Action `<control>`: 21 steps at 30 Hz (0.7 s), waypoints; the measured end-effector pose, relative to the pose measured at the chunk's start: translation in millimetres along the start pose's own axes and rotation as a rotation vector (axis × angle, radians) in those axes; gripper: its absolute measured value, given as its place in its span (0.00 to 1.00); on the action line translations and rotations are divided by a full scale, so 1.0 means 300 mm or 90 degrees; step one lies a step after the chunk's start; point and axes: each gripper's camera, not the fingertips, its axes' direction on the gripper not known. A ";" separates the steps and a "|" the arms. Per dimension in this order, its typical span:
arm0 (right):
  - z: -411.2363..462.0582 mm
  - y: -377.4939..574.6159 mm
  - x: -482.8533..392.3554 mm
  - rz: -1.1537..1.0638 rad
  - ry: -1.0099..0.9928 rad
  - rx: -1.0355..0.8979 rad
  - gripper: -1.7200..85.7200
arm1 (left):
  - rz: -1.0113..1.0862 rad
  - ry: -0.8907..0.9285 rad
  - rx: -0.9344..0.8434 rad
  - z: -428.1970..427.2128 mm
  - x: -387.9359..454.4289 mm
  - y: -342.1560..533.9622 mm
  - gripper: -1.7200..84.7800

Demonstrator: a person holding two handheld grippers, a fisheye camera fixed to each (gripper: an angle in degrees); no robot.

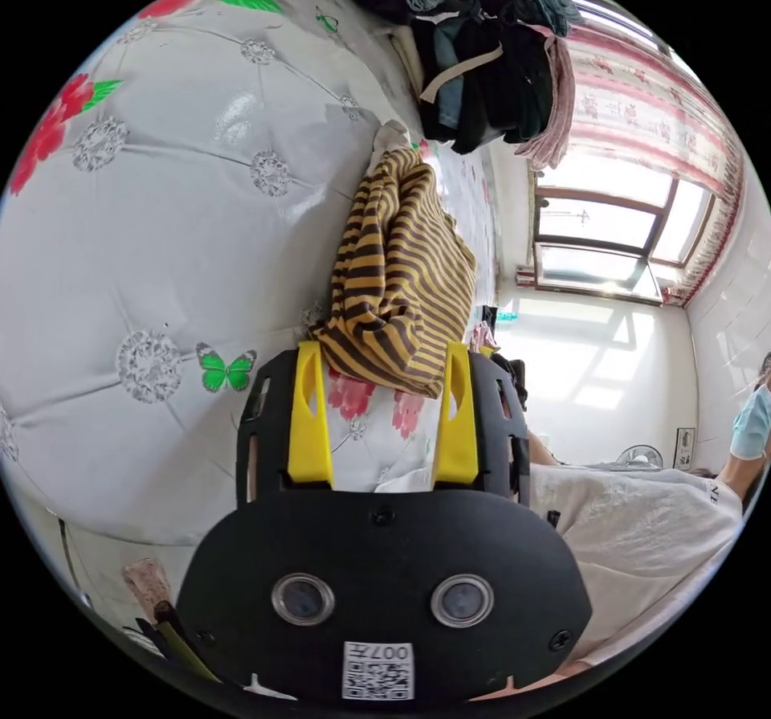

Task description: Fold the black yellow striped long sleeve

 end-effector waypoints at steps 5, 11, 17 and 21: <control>0.202 -0.076 0.045 0.031 -0.021 -0.098 0.10 | -0.034 0.077 -0.028 0.053 -0.014 -0.009 0.15; 0.107 -0.085 -0.125 -0.026 -0.149 -0.097 0.06 | 0.051 0.185 0.035 -0.055 0.255 0.033 0.12; -0.120 -0.241 -0.473 -0.116 -0.227 -0.087 0.04 | 0.207 0.277 0.066 -0.231 0.712 -0.125 0.11; -0.276 -0.385 -0.832 -0.268 -0.214 -0.046 0.04 | 0.346 0.322 0.092 -0.352 1.065 -0.310 0.11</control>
